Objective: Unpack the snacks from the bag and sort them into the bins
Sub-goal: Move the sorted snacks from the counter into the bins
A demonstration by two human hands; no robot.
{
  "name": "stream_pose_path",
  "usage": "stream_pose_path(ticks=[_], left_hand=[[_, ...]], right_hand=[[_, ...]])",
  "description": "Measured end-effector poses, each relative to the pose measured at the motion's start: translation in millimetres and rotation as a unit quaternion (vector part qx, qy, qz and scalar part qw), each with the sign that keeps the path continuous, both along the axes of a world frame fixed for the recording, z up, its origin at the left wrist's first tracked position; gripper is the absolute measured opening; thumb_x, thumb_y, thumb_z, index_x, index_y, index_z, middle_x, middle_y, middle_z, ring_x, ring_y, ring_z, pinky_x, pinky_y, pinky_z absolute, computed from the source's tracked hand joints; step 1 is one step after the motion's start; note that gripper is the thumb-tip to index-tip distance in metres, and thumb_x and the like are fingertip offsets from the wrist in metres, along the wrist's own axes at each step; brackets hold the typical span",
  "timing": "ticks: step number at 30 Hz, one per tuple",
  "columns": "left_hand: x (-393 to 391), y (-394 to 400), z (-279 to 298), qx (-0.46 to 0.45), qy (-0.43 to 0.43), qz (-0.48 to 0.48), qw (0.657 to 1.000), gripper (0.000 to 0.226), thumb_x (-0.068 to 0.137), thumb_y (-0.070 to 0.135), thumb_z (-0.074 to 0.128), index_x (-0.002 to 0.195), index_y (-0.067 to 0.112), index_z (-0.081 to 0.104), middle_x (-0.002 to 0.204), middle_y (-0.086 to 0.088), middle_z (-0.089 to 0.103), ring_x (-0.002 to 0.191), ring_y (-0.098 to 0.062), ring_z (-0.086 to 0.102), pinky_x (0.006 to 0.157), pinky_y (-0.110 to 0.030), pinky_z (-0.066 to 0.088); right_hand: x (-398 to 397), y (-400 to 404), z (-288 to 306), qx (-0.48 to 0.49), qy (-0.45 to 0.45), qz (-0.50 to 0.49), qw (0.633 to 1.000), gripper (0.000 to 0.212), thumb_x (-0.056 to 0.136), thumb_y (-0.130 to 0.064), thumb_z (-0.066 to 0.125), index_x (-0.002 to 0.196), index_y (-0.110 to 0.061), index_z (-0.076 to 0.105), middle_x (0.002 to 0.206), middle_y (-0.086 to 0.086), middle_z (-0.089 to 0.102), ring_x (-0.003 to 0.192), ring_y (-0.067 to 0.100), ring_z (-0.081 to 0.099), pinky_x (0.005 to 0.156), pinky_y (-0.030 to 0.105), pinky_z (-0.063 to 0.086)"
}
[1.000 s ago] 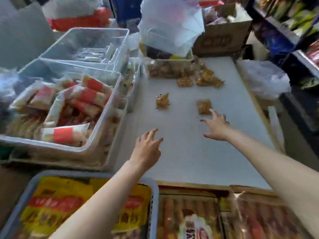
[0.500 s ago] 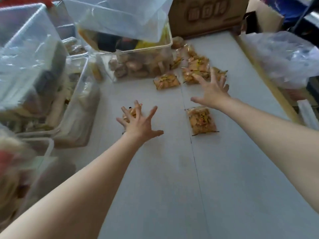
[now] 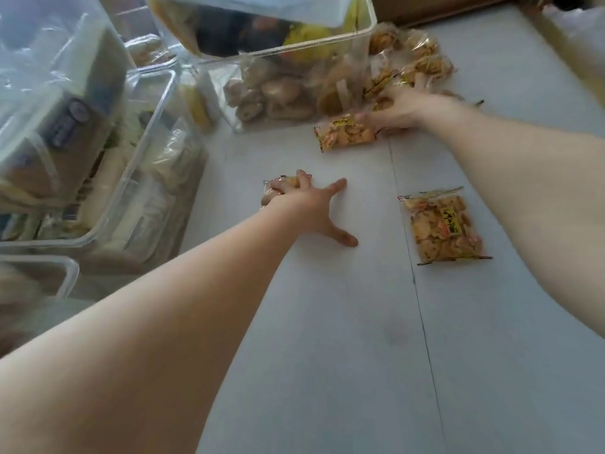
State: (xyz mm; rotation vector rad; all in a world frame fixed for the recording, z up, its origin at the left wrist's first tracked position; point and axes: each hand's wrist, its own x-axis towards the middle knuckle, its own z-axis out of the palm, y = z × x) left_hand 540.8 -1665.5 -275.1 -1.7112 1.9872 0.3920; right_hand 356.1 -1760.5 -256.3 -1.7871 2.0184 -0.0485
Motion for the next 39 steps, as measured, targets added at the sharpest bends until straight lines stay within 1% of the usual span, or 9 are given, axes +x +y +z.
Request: stream_pose_path(ticks=[5, 11, 16, 19, 25, 29, 32, 36, 39], left_hand=[[-2, 6, 4, 0.000, -0.011, -0.005, 1.000, 0.117, 0.053, 0.079, 0.065, 0.143, 0.052, -0.006, 0.156, -0.012, -0.005, 0.133, -0.060, -0.001, 0.101, -0.071, 0.022], [-1, 10, 4, 0.006, 0.001, 0.004, 1.000, 0.113, 0.058, 0.076, 0.065, 0.144, 0.050, -0.003, 0.156, -0.010, -0.003, 0.133, -0.059, -0.001, 0.101, -0.071, 0.022], [2, 38, 5, 0.000, -0.005, -0.020, 1.000, 0.101, 0.068, 0.073, 0.060, 0.147, 0.045, 0.003, 0.153, -0.010, 0.010, 0.133, -0.057, 0.007, 0.100, -0.069, 0.025], [4, 67, 7, -0.005, 0.025, -0.020, 0.999, 0.091, 0.073, 0.065, 0.064, 0.146, 0.044, 0.013, 0.151, -0.004, 0.016, 0.134, -0.054, 0.008, 0.097, -0.066, 0.031], [5, 160, 8, -0.124, 0.114, 0.014, 0.986, 0.058, 0.088, 0.027, 0.056, 0.139, 0.033, 0.030, 0.138, -0.003, 0.032, 0.125, -0.032, 0.031, 0.089, -0.042, 0.039], [22, 223, 4, -0.129, 0.131, -0.001, 0.983, 0.080, 0.081, 0.034, 0.059, 0.146, 0.040, 0.013, 0.147, -0.004, 0.015, 0.125, -0.031, 0.030, 0.092, -0.038, 0.039], [35, 234, 7, -0.120, 0.122, 0.001, 0.985, 0.098, 0.076, 0.043, 0.065, 0.146, 0.045, -0.002, 0.154, -0.007, 0.001, 0.133, -0.033, 0.021, 0.096, -0.041, 0.036], [43, 227, 14, -0.060, 0.100, 0.004, 0.993, 0.110, 0.074, 0.045, 0.072, 0.143, 0.048, -0.014, 0.155, -0.010, -0.015, 0.136, -0.037, 0.021, 0.095, -0.048, 0.039], [39, 226, 19, -0.027, 0.126, 0.010, 0.992, 0.113, 0.076, 0.036, 0.074, 0.141, 0.049, -0.019, 0.155, -0.013, -0.016, 0.130, -0.039, 0.030, 0.088, -0.047, 0.044]], right_hand=[[27, 5, -16, -0.071, 0.016, -0.068, 0.995, 0.069, 0.081, -0.056, 0.063, 0.139, -0.031, 0.035, 0.155, 0.013, -0.017, 0.135, 0.056, -0.009, 0.104, 0.074, 0.006], [12, 25, -13, -0.059, 0.048, -0.018, 0.997, 0.071, 0.087, -0.037, 0.063, 0.145, -0.037, 0.023, 0.156, 0.010, -0.017, 0.137, 0.053, -0.009, 0.105, 0.070, 0.013], [-14, 64, -4, -0.016, 0.063, 0.050, 0.997, 0.080, 0.082, -0.041, 0.067, 0.147, -0.039, 0.019, 0.157, 0.009, -0.012, 0.139, 0.050, -0.008, 0.109, 0.063, 0.013], [-29, 98, 3, 0.000, 0.033, 0.064, 0.997, 0.068, 0.082, -0.047, 0.064, 0.141, -0.041, 0.031, 0.157, 0.007, -0.008, 0.139, 0.049, -0.006, 0.111, 0.062, 0.010], [-20, 189, 1, 0.024, -0.008, 0.096, 0.995, 0.070, 0.073, -0.052, 0.071, 0.135, -0.041, 0.039, 0.156, 0.001, -0.007, 0.139, 0.046, -0.011, 0.114, 0.059, 0.007], [4, 266, -13, 0.015, -0.005, 0.204, 0.979, 0.067, 0.071, -0.055, 0.069, 0.131, -0.046, 0.039, 0.155, -0.002, -0.010, 0.139, 0.045, -0.006, 0.113, 0.060, 0.012], [10, 304, -7, 0.025, -0.091, 0.252, 0.963, 0.068, 0.076, -0.054, 0.067, 0.128, -0.065, 0.025, 0.155, -0.008, -0.015, 0.142, 0.039, -0.010, 0.114, 0.060, 0.009], [-19, 310, 7, -0.029, -0.156, -0.031, 0.987, 0.080, 0.079, -0.047, 0.069, 0.144, -0.044, 0.022, 0.156, 0.007, 0.002, 0.141, 0.037, 0.009, 0.113, 0.050, 0.018], [-35, 318, 4, 0.133, 0.028, -0.069, 0.988, 0.094, 0.067, -0.057, 0.073, 0.141, -0.023, 0.028, 0.143, 0.016, 0.024, 0.131, 0.040, 0.025, 0.104, 0.047, 0.029]])
